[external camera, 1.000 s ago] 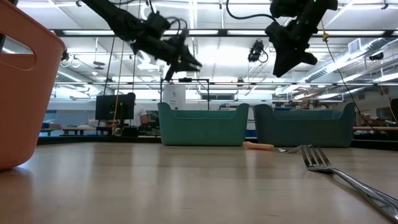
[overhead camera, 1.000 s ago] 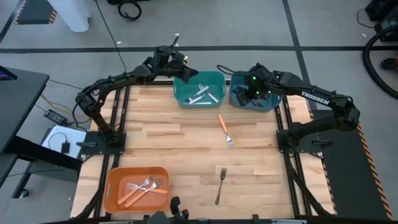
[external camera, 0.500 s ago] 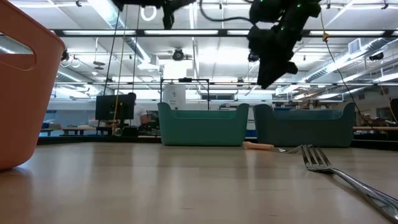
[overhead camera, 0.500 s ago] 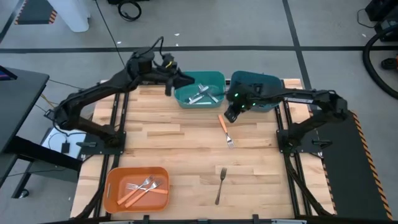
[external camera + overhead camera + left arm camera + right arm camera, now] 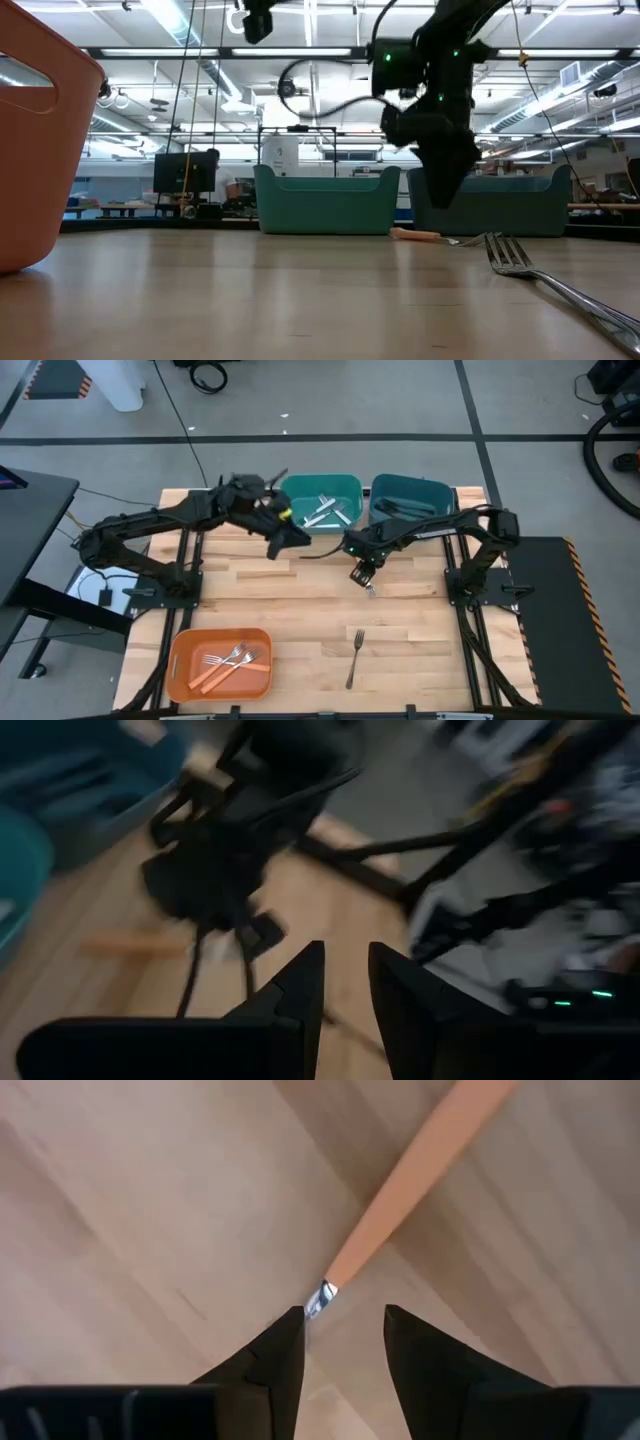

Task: Sort silverware by color (type)
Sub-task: Put the orange fork into the orange bin

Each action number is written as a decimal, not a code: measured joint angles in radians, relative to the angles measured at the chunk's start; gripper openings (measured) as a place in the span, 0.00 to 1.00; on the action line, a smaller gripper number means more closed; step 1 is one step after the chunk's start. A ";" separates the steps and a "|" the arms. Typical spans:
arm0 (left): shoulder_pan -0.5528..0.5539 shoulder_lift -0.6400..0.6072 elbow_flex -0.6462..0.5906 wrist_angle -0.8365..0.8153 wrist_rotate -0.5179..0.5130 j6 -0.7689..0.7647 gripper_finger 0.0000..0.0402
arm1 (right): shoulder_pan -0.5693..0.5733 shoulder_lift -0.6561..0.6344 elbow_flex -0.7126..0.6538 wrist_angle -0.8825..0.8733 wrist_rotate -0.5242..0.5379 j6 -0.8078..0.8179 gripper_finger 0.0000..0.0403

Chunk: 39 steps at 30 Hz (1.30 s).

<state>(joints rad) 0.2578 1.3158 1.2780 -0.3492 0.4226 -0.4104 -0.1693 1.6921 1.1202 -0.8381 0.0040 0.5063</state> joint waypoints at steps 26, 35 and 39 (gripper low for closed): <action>-0.116 -0.001 0.000 -0.113 -0.146 0.056 0.22 | 0.027 0.215 0.010 0.099 0.065 0.303 0.27; -0.115 -0.001 0.000 -0.134 -0.152 0.113 0.22 | 0.061 0.134 -0.006 0.145 0.065 0.322 0.08; -0.115 -0.001 0.000 -0.144 -0.153 0.117 0.22 | 0.084 0.064 -0.004 0.150 0.021 0.350 0.08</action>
<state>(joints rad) 0.1429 1.3151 1.2778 -0.4930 0.2691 -0.2932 -0.0856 1.7559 1.1164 -0.6882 0.0246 0.8566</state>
